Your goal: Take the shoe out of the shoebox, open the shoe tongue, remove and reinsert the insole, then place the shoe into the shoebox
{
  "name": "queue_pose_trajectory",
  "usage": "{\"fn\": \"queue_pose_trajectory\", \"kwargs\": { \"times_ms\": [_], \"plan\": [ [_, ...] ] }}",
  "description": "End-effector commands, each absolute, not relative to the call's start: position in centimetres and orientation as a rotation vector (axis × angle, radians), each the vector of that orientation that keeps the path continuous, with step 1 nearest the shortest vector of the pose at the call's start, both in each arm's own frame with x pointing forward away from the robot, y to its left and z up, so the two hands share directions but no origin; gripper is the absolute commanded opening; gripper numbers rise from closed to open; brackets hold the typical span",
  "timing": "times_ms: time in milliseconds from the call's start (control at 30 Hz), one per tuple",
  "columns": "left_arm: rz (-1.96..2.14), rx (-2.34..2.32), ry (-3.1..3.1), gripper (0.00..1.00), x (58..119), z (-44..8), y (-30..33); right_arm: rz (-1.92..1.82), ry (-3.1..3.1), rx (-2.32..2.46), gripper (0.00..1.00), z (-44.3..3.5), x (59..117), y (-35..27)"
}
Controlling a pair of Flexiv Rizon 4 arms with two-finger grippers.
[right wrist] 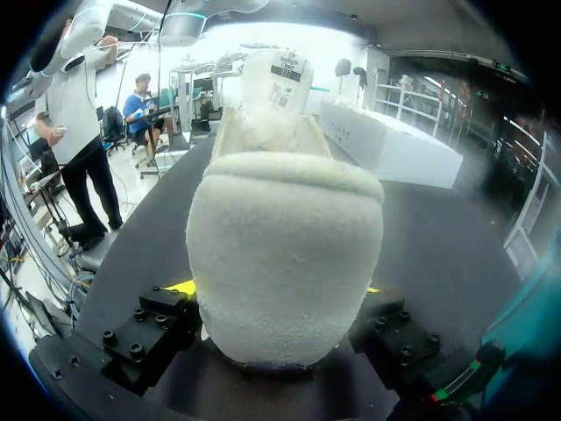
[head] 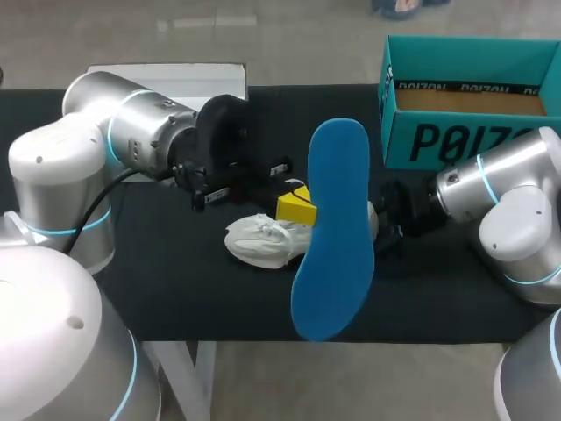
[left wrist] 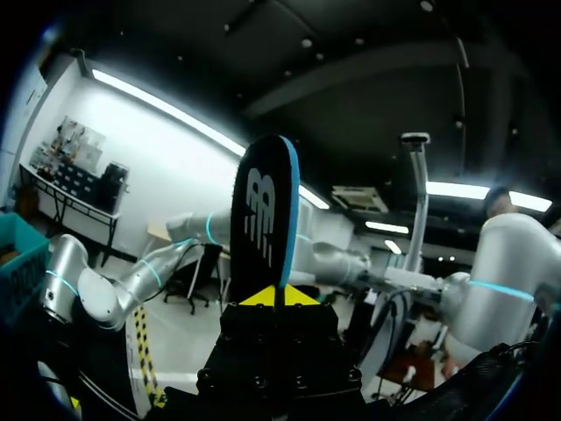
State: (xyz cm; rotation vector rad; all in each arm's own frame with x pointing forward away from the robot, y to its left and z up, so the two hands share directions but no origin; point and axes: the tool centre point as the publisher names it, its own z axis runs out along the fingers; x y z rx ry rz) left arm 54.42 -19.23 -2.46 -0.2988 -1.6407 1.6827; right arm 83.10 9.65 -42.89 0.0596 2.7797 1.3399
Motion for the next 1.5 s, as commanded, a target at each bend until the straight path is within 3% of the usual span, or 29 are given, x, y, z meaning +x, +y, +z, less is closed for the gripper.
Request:
{"fn": "queue_pose_trajectory", "kwargs": {
  "times_ms": [33, 267, 300, 367, 433, 1500],
  "plan": [
    [1.69, -0.29, -1.644, 0.0, 54.0, -2.6, -18.8, 1.334, 2.781, 0.061, 0.0, -43.2, 83.1, 9.8],
    [1.69, -0.29, -1.644, 0.0, 54.0, -2.6, -18.8, 1.334, 2.781, 0.061, 0.0, -43.2, 83.1, 9.8],
    [1.69, -0.29, -1.644, 0.0, 54.0, -2.6, -18.8, 1.334, 2.781, 0.061, 0.11, -43.2, 83.1, 9.8],
    [1.69, -0.29, -1.644, 0.0, 54.0, -2.6, -18.8, 1.297, 2.798, 0.054, 0.51, -42.6, 83.1, 9.4],
    [1.69, -0.29, -1.644, 0.0, 54.0, -2.6, -18.8, 1.253, 2.822, 0.055, 1.0, -42.3, 83.1, 9.1],
    [1.69, -0.29, -1.644, 0.0, 54.0, -2.6, -18.8, 0.292, 2.989, -0.11, 1.0, -32.6, 83.4, 6.2]
  ]
}}
